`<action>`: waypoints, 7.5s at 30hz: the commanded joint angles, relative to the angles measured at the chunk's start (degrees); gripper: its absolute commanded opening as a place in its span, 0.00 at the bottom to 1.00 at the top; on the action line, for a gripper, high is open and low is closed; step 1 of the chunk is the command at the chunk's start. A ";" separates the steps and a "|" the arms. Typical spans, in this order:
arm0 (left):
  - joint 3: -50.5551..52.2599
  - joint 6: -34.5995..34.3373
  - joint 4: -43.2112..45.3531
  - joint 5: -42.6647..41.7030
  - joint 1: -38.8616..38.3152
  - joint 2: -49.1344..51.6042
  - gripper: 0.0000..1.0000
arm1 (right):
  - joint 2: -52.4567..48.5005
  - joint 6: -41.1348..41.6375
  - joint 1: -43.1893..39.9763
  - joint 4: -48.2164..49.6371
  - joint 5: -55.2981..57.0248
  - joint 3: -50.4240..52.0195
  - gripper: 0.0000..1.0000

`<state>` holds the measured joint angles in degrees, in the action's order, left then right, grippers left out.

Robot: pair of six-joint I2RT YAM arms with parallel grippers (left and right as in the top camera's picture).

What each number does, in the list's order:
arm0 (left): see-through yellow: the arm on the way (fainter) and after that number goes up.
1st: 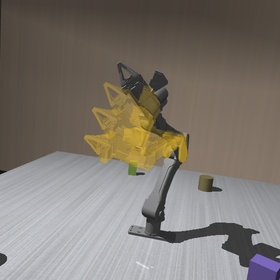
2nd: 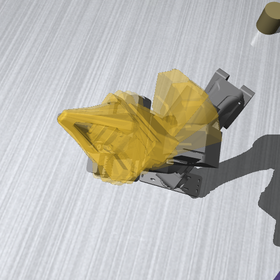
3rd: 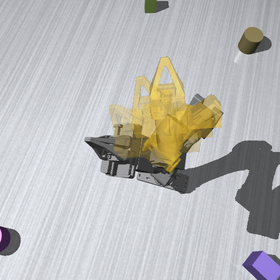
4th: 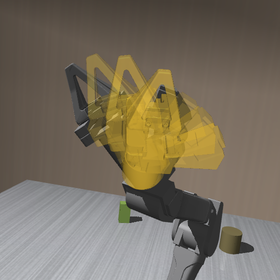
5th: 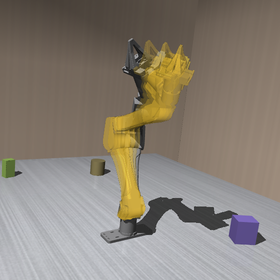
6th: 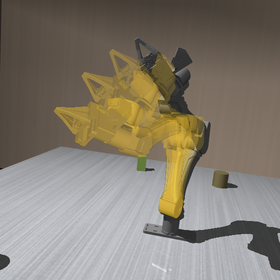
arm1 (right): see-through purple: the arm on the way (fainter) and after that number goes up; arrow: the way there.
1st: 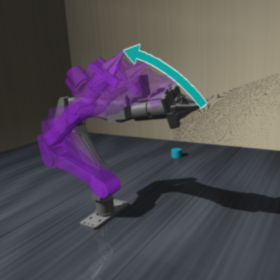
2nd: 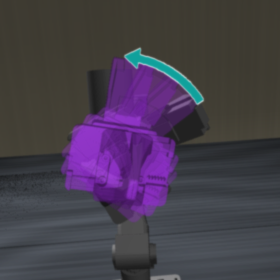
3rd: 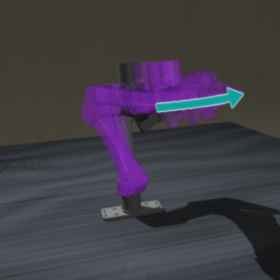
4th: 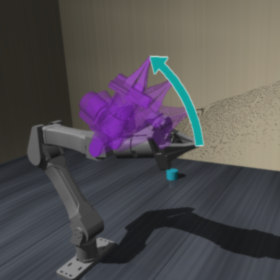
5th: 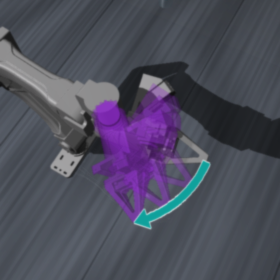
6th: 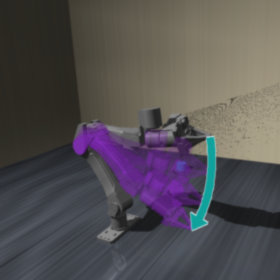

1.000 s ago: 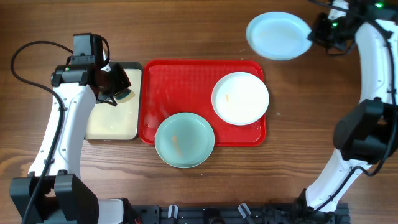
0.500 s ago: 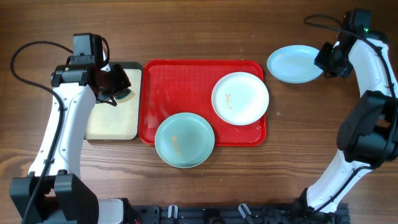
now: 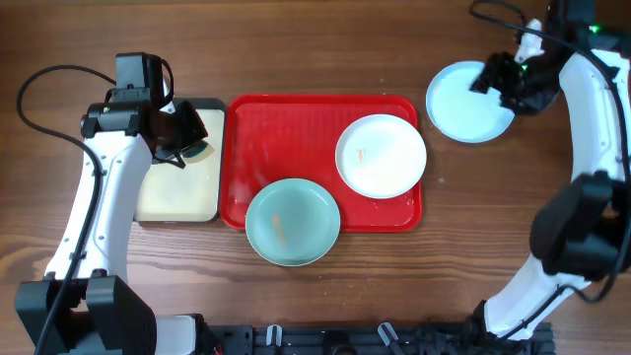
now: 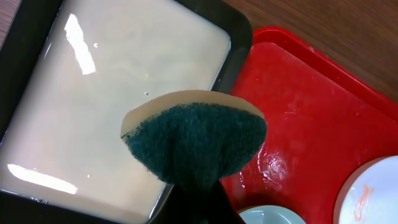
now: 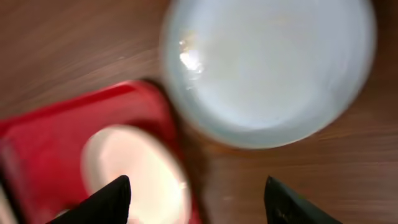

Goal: Clean dirty plates on tray and stack at the side
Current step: 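Move the right gripper to the mint-green plate and grip its rim, then drag the green plate left across the red tray with the right gripper, then bring the sponge in the left gripper over the green plate, then scrub the green plate with the sponge while the right gripper holds it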

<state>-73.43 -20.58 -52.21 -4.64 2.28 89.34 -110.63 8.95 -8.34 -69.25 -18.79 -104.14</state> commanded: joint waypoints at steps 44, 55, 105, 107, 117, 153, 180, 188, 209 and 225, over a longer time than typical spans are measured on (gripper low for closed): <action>0.37 0.90 0.11 -0.66 -0.20 -1.05 0.04 | 2.10 0.22 42.77 18.05 7.28 25.90 0.62; 0.37 0.90 -0.28 -0.66 -0.20 -1.05 0.04 | 2.10 0.24 43.15 19.80 5.60 30.34 0.49; 0.37 2.34 0.37 -0.24 -0.22 -1.05 0.04 | -4.28 10.58 43.19 47.71 23.56 27.74 0.04; 0.37 4.74 0.39 -0.22 -0.22 -1.05 0.04 | -4.92 10.56 43.19 48.61 23.54 27.74 0.04; 0.37 8.44 0.33 -0.24 -0.22 -1.05 0.04 | -5.22 7.63 43.17 53.35 23.15 27.74 0.23; 0.37 9.62 0.74 -0.28 -4.07 -1.05 0.04 | -7.23 13.92 43.17 48.70 17.49 27.74 0.04; 0.37 -7.41 7.65 4.46 -20.26 17.99 0.04 | -7.26 15.23 43.17 49.05 17.46 27.74 0.04; 0.37 -9.11 7.65 7.63 -20.94 21.84 0.04 | -7.23 15.19 43.17 49.05 17.29 27.74 0.04; 0.37 -10.34 8.79 -3.85 -21.57 31.56 0.04 | -7.26 15.17 43.19 49.07 16.98 27.74 0.04; 0.35 -6.19 14.01 -15.13 -20.37 26.53 0.04 | -7.23 15.13 43.17 49.11 16.83 27.74 0.04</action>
<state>-75.44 -27.90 -38.26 -16.84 -17.52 115.85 -116.79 23.38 33.91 -20.38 0.47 -75.92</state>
